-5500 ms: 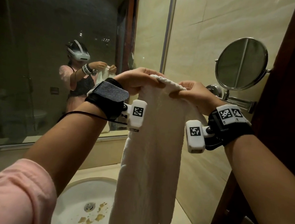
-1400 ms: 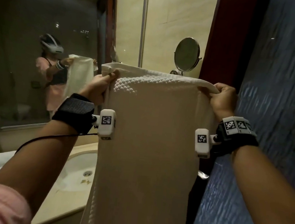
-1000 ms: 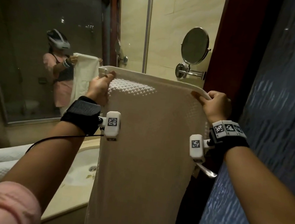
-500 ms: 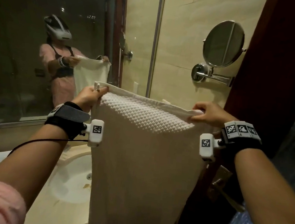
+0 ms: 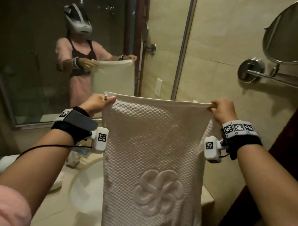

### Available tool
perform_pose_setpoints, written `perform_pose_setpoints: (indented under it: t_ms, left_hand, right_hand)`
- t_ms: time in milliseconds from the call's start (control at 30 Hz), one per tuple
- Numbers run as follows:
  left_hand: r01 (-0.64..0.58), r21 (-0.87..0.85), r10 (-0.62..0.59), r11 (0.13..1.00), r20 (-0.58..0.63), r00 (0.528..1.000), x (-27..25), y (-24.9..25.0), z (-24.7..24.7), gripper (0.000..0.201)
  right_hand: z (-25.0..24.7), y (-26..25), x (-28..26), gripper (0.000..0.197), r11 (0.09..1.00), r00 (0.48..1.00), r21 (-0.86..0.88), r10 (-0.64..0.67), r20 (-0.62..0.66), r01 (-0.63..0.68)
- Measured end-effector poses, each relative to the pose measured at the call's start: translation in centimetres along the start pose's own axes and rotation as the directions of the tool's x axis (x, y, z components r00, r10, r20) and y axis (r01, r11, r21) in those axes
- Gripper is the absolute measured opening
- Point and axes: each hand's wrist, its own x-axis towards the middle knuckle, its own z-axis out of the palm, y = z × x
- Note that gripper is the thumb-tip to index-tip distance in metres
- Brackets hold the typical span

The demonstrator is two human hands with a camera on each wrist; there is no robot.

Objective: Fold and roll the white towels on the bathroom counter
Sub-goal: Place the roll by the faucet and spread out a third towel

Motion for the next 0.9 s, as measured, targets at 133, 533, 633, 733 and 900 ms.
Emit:
perform_pose_setpoints:
  t_ms: [133, 533, 633, 733, 900]
  left_hand:
    - [0.056, 0.012, -0.055, 0.998, -0.045, 0.997, 2.6, -2.6, -0.2, 0.036]
    - [0.359, 0.014, -0.343, 0.933, -0.265, 0.901, 12.9, -9.9, 3.3, 0.028]
    - [0.457, 0.065, -0.413, 0.887, -0.333, 0.848, 15.8, -12.3, 4.5, 0.025]
    - [0.522, 0.064, -0.466, 0.851, -0.37, 0.804, 17.8, -14.4, 5.4, 0.023]
    - [0.627, 0.033, -0.562, 0.778, -0.409, 0.719, 20.9, -20.5, 5.5, 0.03]
  right_hand:
    - [3.1, -0.5, 2.0, 0.022, 0.99, 0.996, -0.131, 0.045, -0.08, -0.056]
    - [17.8, -0.8, 13.7, 0.021, 0.976, 0.985, -0.185, 0.132, 0.107, -0.111]
    - [23.7, -0.5, 17.2, 0.018, 0.983, 0.966, -0.129, 0.158, 0.204, -0.134]
    - [28.5, -0.5, 19.7, 0.019, 0.989, 0.951, -0.07, 0.143, 0.274, -0.129]
    - [34.8, -0.9, 22.4, 0.019, 0.997, 0.937, -0.035, 0.076, 0.342, -0.068]
